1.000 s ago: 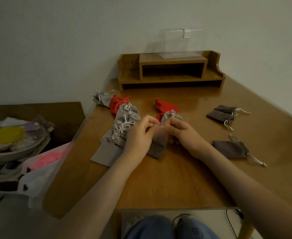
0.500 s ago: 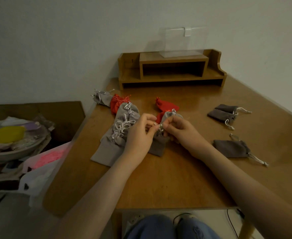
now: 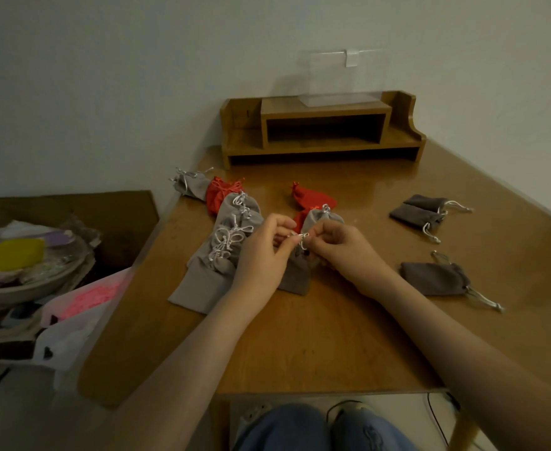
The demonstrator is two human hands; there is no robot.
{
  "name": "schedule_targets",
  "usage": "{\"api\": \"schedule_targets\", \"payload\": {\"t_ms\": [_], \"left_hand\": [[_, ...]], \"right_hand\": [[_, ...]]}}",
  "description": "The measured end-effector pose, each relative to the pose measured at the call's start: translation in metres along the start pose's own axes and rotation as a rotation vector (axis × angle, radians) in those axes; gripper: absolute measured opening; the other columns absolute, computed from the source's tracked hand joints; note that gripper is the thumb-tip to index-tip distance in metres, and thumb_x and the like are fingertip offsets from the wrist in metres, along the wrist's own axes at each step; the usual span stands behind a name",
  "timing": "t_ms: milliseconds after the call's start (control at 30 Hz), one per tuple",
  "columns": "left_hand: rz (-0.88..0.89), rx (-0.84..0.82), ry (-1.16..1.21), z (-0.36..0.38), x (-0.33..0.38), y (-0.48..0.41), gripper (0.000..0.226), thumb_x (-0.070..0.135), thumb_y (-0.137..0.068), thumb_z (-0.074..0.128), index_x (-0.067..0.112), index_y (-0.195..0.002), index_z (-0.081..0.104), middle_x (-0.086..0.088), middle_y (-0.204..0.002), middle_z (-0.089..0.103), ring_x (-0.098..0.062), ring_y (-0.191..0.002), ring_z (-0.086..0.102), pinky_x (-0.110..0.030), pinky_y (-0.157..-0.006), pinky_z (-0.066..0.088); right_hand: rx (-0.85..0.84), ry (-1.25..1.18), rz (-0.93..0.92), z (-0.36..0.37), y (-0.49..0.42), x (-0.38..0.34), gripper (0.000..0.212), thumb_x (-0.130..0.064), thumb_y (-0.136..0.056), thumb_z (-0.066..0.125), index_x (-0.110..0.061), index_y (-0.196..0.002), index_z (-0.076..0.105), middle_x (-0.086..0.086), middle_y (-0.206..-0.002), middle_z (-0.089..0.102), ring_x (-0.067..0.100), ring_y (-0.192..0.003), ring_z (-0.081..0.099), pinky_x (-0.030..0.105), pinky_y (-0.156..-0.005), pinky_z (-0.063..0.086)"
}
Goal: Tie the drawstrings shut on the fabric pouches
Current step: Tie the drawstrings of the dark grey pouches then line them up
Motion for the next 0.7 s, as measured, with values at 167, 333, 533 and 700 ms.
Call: {"api": "schedule_targets", "payload": {"t_ms": [167,333,533,700], "left_hand": [[-0.016,0.012,-0.019,-0.0015,-0.0040,0.0000,0.010,0.011,-0.092,0.061,0.014,-0.101,0.059,0.011,-0.083,0.061,0.004,-0.080,0.056,-0.005,-0.070,0.042],[-0.059,-0.004,0.006,-0.0006,-0.0067,-0.0013,0.009,0.014,-0.092,0.060,0.018,-0.100,0.057,0.011,-0.086,0.061,0.004,-0.081,0.057,-0.007,-0.070,0.045],[-0.060,-0.031,0.003,0.0022,-0.0061,-0.0015,0.011,0.017,-0.093,0.061,0.016,-0.103,0.059,0.005,-0.091,0.063,-0.004,-0.085,0.059,-0.015,-0.072,0.050],[-0.043,-0.035,0.012,0.0021,-0.0044,-0.0004,0.010,0.016,-0.093,0.060,0.016,-0.102,0.059,0.004,-0.091,0.062,-0.004,-0.085,0.059,-0.013,-0.072,0.048]], "right_hand": [[0.012,0.130,-0.004,-0.0007,-0.0005,0.0016,0.010,-0.014,-0.092,0.056,-0.005,-0.095,0.060,0.008,-0.082,0.064,0.013,-0.071,0.059,0.034,-0.072,0.051],[0.014,0.118,-0.024,-0.0001,-0.0006,0.0001,0.010,-0.012,-0.094,0.054,-0.005,-0.095,0.060,0.004,-0.077,0.063,0.010,-0.069,0.059,0.032,-0.070,0.050],[-0.019,-0.033,-0.002,0.0014,0.0008,-0.0020,0.014,-0.013,-0.099,0.046,-0.002,-0.095,0.055,0.004,-0.074,0.060,0.000,-0.056,0.055,0.013,-0.055,0.043],[-0.015,-0.042,0.048,-0.0001,-0.0014,0.0010,0.027,-0.016,-0.101,0.044,0.008,-0.099,0.055,0.005,-0.069,0.060,0.006,-0.054,0.050,0.014,-0.050,0.039]]}}
Point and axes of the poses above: each hand's wrist, its own y-axis away from the middle knuckle, its own z-axis out of the palm, x = y × z, the point moved 4 cm from there along -y, towards the middle knuckle
